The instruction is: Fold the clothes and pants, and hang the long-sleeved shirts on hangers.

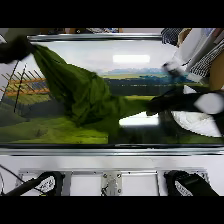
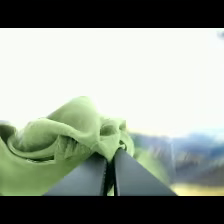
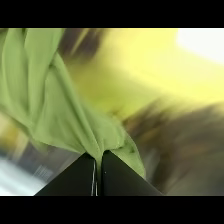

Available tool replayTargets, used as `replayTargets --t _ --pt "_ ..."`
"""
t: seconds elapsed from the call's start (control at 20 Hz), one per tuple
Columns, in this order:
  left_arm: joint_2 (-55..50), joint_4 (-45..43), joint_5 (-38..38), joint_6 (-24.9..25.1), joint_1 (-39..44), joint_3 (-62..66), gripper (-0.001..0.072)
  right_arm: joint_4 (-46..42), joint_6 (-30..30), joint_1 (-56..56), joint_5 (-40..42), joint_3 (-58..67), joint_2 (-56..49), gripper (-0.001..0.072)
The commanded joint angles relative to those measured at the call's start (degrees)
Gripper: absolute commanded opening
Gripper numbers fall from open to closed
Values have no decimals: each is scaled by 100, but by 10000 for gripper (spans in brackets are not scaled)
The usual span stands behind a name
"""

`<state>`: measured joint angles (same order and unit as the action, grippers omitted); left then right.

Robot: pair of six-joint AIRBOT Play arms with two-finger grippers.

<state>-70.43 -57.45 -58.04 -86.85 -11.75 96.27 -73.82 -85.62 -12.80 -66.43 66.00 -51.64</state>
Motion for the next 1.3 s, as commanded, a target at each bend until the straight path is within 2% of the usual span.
replayTargets --t 0.0,0.2,0.4,0.55,0.7,0.85,0.9,0.95,1.0,1.1,1.25 --pt "1095 2 -105 160 -162 710 11 -1001 -144 1143 -415 1757 841 15" --pt "1928 -9 2 278 -153 822 11 -1001 -144 2087 -345 2983 986 14" --pt "2212 -160 -149 302 -157 809 11 -988 -503 2378 -151 3064 848 15" --pt "1996 -151 -516 293 -155 809 11 -511 -531 2376 -153 3064 367 15" --pt "1421 -149 -1283 205 -155 809 11 -17 -529 2365 -153 3060 -413 15" --pt "704 -149 -1727 197 -151 584 11 13 -525 2253 -138 3060 -1360 30" --pt "507 -149 -1687 195 -151 306 11 70 -527 2229 -131 3060 -1694 158" --pt "310 -149 -1665 195 -151 37 11 199 -525 2225 -153 3060 -1998 463" --pt "92 -151 -1633 195 -151 -271 11 280 -525 2225 -192 3060 -2223 684" --pt "-310 -151 -1565 197 -151 -793 11 273 -433 2223 -216 3058 -2444 574" --pt "-756 -149 -1443 197 -157 -1423 11 208 -87 2223 -516 2909 -2258 575"
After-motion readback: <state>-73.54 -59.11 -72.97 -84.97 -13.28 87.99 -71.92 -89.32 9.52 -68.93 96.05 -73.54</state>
